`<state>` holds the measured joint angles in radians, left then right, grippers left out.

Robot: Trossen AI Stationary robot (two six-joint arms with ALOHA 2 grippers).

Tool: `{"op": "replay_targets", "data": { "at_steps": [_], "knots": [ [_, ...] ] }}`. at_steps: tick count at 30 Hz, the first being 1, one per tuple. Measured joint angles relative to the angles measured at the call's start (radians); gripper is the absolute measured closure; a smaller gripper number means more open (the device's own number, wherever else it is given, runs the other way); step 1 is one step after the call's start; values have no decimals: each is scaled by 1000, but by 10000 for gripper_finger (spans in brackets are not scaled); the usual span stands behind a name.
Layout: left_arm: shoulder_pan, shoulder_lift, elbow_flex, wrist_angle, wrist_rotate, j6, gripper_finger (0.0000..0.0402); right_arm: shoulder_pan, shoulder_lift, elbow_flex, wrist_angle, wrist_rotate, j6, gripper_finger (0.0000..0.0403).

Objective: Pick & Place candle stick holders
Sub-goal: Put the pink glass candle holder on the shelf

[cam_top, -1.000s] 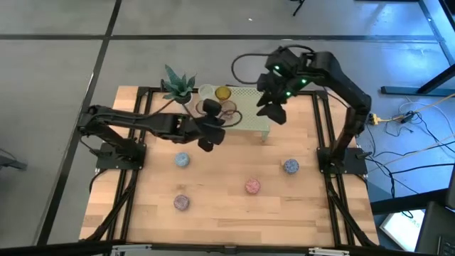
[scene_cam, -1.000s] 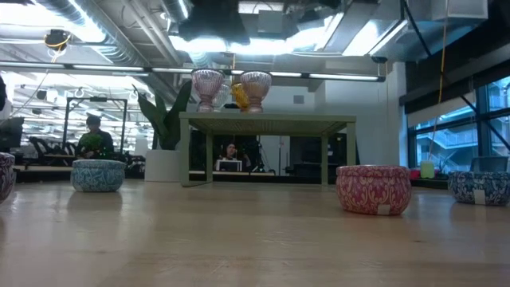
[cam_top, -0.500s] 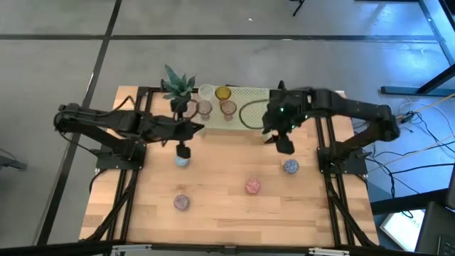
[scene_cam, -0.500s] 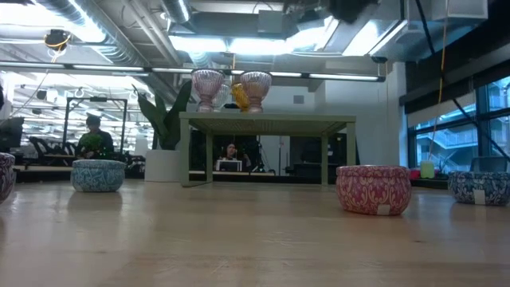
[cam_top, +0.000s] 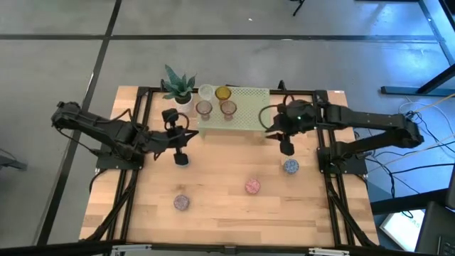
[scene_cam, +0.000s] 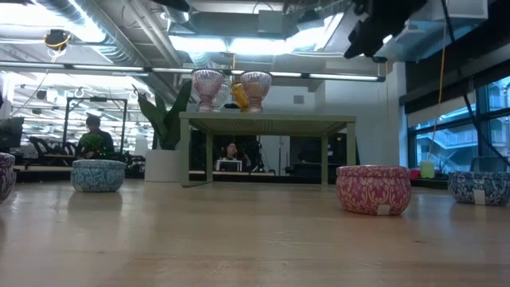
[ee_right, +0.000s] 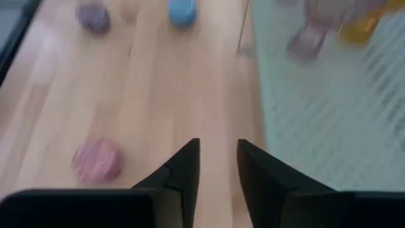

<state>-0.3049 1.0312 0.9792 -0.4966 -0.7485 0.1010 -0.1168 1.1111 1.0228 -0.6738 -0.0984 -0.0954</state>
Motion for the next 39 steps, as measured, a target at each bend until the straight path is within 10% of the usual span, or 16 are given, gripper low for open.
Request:
{"op": "replay_targets", "data": {
  "at_steps": [8,12,16,22,39],
  "knots": [
    [-50,1,-191,256,8,-56,398,-40,-64,-405,646,-30,54,388],
    [-60,1,-224,320,-10,-47,398,-49,-42,-479,825,165,16,390],
    [-60,1,-225,322,-18,-42,398,-74,-17,-478,968,338,65,389],
    [-60,1,-225,322,-18,-20,398,-121,98,-435,1049,184,88,396],
    [-60,1,-224,321,-13,-11,398,-130,504,-217,1118,185,95,398]
  ]
}}
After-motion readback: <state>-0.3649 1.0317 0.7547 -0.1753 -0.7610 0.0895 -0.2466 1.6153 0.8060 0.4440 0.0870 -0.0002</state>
